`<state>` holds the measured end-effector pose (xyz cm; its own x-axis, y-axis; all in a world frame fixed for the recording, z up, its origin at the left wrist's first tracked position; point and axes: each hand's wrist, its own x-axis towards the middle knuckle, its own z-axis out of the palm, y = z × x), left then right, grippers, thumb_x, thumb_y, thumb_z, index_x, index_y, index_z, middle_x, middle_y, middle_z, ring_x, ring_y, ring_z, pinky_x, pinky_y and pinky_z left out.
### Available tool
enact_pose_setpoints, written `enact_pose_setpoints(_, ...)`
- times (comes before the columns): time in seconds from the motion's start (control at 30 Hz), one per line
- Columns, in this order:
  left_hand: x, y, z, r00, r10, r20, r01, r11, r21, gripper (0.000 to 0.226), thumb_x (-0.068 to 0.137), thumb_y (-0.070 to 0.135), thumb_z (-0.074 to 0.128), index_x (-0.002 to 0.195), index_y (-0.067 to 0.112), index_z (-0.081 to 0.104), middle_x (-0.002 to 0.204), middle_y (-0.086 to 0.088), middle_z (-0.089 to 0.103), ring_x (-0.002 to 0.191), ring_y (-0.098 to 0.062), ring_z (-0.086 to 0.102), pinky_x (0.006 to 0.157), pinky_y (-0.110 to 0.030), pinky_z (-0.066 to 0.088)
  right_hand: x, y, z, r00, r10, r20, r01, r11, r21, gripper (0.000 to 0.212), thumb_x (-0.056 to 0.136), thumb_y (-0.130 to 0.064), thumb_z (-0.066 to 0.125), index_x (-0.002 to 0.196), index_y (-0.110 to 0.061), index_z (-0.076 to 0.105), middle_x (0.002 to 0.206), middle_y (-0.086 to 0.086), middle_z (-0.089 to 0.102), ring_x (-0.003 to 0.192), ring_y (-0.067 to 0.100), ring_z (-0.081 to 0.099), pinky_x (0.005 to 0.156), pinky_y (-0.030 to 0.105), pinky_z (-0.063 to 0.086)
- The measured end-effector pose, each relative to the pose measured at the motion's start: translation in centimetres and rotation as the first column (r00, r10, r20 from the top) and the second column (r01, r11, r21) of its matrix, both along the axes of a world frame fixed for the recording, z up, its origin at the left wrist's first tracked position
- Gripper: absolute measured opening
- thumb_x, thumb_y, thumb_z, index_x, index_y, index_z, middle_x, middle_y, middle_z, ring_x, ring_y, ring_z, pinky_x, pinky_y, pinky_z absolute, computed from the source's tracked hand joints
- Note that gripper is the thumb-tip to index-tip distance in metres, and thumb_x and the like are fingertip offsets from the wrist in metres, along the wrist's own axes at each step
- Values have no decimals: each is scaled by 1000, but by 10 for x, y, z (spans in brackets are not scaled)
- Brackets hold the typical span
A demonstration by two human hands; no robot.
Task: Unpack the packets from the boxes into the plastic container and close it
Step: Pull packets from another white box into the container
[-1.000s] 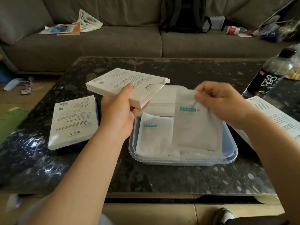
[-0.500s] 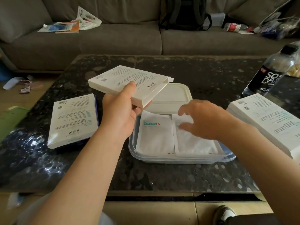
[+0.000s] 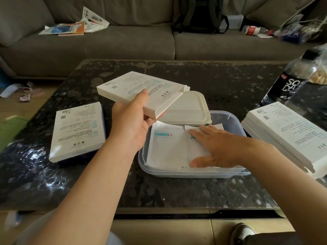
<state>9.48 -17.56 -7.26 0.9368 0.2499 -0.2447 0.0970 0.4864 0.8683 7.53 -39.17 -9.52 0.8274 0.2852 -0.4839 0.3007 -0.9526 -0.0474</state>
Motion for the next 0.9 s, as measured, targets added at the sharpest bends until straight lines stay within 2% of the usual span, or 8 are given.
enact_pose_setpoints(0.27,-1,-1,0,1000,-2,3,1,1000,9,49,96,18,74,140,28,55,125,-3,71,107,-25,75,84,-48,65,-3,0,6,998,46,37,-43,994,-100,101,83,-78,46,159,-33,-2,167,-5,10,152,27,18,122,46,20)
enact_pose_setpoints(0.4,0,-1,0,1000,2,-1,-2,1000,26,48,95,20,76,138,29,56,124,-2,71,107,-26,74,85,-49,65,-3,-1,6,1000,15,23,-13,998,-64,100,82,-78,47,158,-34,1,166,-8,13,152,26,20,121,45,23)
enact_pose_setpoints(0.6,0,0,1,1000,-2,-2,2,1000,15,47,96,18,75,137,28,56,123,-3,71,107,-26,74,85,-49,65,-3,1,7,1000,2,-10,-2,998,-61,100,82,-78,46,159,-34,-2,167,-8,7,153,26,15,121,47,23)
enact_pose_setpoints(0.8,0,-1,2,1000,-4,1,4,1000,14,48,95,18,75,138,29,56,124,-2,71,106,-25,75,85,-48,65,-6,-1,12,997,-65,35,65,998,-1,94,79,-80,47,156,-39,13,160,-8,28,145,25,32,117,45,33)
enact_pose_setpoints(0.9,0,-1,2,1000,-7,2,7,1000,10,47,95,19,75,137,30,56,123,-2,71,106,-25,75,85,-48,65,-5,-4,11,996,-93,3,93,996,7,96,77,-79,50,157,-40,13,158,-8,29,144,25,34,118,45,34)
